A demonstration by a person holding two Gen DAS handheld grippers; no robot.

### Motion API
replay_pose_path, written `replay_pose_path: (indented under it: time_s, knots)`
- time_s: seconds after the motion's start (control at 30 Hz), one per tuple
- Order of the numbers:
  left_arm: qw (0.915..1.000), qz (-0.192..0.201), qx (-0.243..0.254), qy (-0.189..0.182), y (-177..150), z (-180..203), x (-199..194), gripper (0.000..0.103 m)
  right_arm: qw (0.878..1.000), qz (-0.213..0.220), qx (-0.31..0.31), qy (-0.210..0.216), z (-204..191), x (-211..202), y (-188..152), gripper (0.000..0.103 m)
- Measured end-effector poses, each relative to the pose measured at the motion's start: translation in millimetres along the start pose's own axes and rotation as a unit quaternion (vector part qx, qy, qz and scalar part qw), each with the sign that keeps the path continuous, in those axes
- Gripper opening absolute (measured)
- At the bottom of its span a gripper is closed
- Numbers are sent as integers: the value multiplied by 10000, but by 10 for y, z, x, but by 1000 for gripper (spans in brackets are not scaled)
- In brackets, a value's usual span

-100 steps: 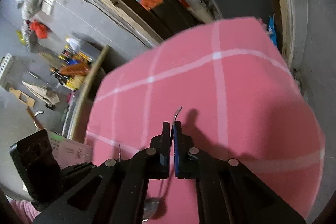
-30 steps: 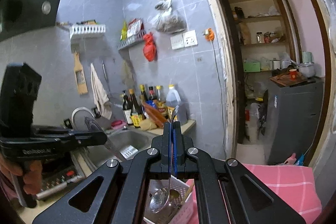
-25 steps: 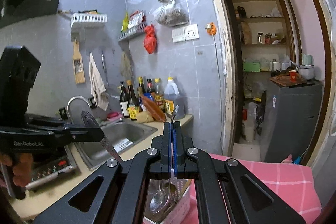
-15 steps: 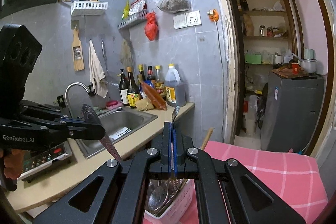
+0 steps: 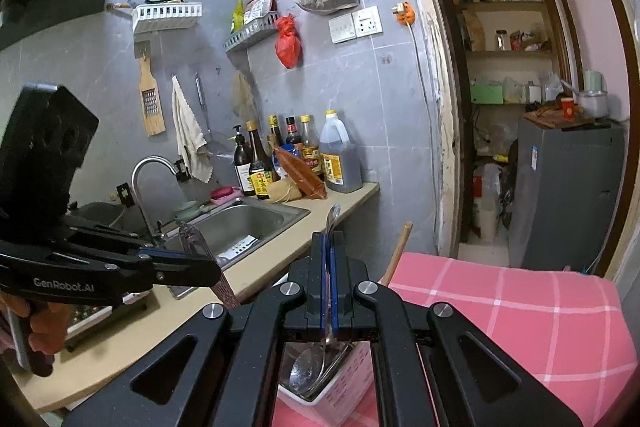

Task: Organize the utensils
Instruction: 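Open both tools to drop the spoons into the caddy, then move both open tools back toward the last two spoons on the tablecloth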

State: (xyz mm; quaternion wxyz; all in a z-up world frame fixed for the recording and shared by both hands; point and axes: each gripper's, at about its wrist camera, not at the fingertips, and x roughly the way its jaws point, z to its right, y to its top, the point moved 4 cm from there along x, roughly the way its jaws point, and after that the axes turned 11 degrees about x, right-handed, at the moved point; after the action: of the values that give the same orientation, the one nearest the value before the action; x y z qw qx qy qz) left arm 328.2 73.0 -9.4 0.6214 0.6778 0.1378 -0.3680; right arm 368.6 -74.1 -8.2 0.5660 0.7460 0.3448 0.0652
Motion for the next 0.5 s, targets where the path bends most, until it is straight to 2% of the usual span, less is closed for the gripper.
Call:
replay_pose_path:
  time_s: [0.23,0.5]
  knots:
    - [9995,-4,-292,-69,-56,-79,11,3,9998,-114,170,67,62,33,-38,3]
    - [9988,87,-442,-180,-64,-63,-11,10,9994,-62,314,130,120,-23,11,12]
